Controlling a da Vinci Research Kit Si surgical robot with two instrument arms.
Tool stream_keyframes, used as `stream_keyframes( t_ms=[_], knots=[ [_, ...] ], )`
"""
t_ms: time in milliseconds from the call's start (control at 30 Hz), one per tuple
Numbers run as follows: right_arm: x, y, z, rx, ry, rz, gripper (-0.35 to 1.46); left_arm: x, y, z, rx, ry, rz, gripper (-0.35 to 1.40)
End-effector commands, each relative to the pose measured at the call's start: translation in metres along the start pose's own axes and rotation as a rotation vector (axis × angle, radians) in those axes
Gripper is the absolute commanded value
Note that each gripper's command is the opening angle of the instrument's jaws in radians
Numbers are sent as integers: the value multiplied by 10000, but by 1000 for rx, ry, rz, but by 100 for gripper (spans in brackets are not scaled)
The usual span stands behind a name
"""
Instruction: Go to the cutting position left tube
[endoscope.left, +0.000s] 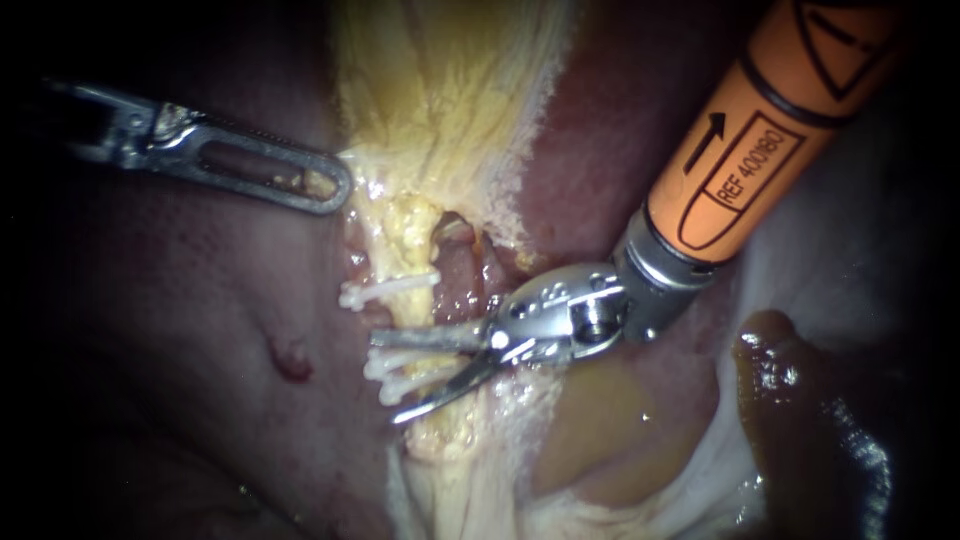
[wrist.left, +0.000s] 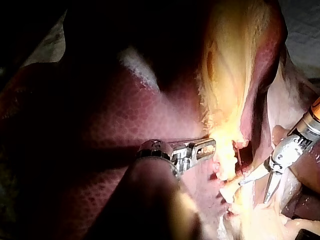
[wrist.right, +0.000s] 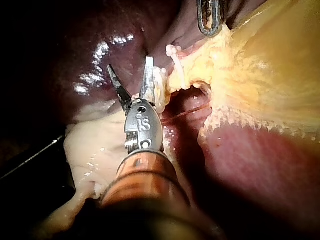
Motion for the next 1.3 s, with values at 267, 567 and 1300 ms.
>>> stream_keyframes(
  t_ms=[267,567,1300],
  knots=[
    [0,0,0,-1,0,1,126,0,0,0,-1,0,0,-35],
    [-11,2,-10,0,0,22,126,0,0,-1,0,0,0,-35],
    [-46,8,-48,-32,-18,31,126,-1,-1,-4,-1,-1,0,-35]
  ],
)
